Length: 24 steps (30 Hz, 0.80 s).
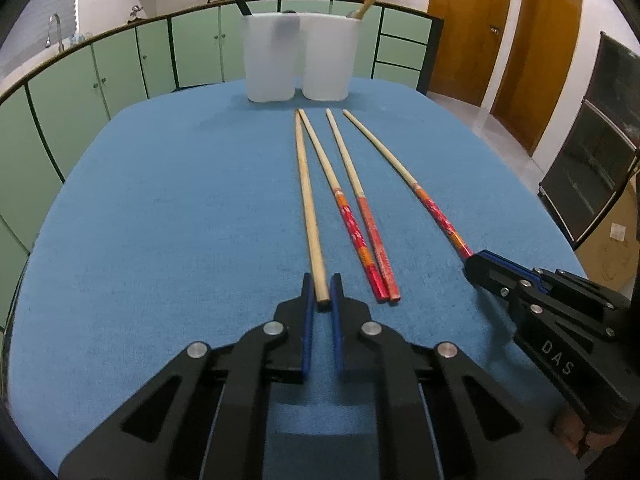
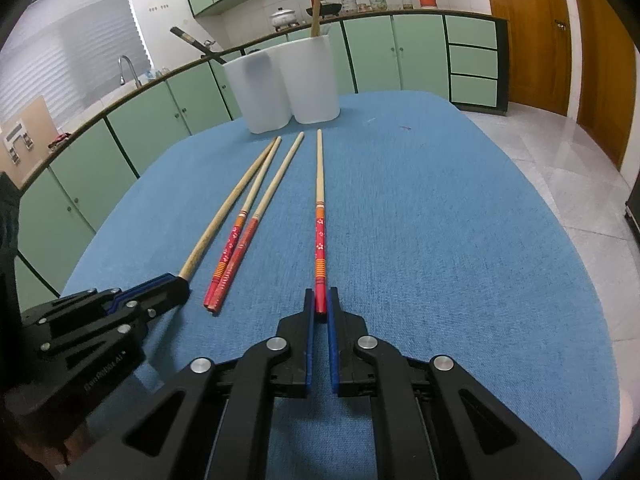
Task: Organize utensils
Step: 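Carry both chopsticks upright into the white holder and open both tools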
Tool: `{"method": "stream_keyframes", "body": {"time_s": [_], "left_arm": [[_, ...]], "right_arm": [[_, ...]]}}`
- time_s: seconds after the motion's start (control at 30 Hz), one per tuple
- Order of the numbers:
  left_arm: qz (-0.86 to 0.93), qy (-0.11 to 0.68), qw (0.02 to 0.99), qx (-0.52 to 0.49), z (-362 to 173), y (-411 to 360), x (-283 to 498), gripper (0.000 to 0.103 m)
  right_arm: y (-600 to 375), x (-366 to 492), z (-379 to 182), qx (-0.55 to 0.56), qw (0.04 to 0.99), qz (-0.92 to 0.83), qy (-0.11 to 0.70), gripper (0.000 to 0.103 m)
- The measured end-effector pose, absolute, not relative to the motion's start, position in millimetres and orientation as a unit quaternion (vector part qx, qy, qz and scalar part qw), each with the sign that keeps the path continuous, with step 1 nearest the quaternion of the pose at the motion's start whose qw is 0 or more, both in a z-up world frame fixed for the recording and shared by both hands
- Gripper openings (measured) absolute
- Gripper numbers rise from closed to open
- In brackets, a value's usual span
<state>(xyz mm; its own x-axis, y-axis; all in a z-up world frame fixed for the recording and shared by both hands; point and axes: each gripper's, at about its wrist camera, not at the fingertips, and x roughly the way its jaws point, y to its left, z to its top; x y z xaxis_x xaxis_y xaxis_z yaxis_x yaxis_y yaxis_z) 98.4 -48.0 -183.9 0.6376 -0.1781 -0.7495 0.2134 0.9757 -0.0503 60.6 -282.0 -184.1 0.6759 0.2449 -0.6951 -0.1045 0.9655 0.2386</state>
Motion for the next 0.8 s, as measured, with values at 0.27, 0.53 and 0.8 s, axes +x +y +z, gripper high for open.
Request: {"method": "stream_keyframes", "body": {"time_s": [0.27,0.53,0.8], "left_arm": [[-0.104,0.344,0.932,0.041,-126.8,-39.0,85.6,0.006],[-0.113,0.272,0.955,0.032,-60.7,-36.3,85.3,0.006],[-0.124,0.242,0.962,0.029,-25.0,-42.6,105.0,0.006]], "right_arm": [[-290.4,48.4,-135.2,0.067,0.935,0.104,0.332,0.006],[-307.7,46.1,-68.0,0.078,0.954,0.116,0.266,0.006],[-319.0,57.0,-15.5,0.092,0.963,0.124,0.221,0.006]]}}
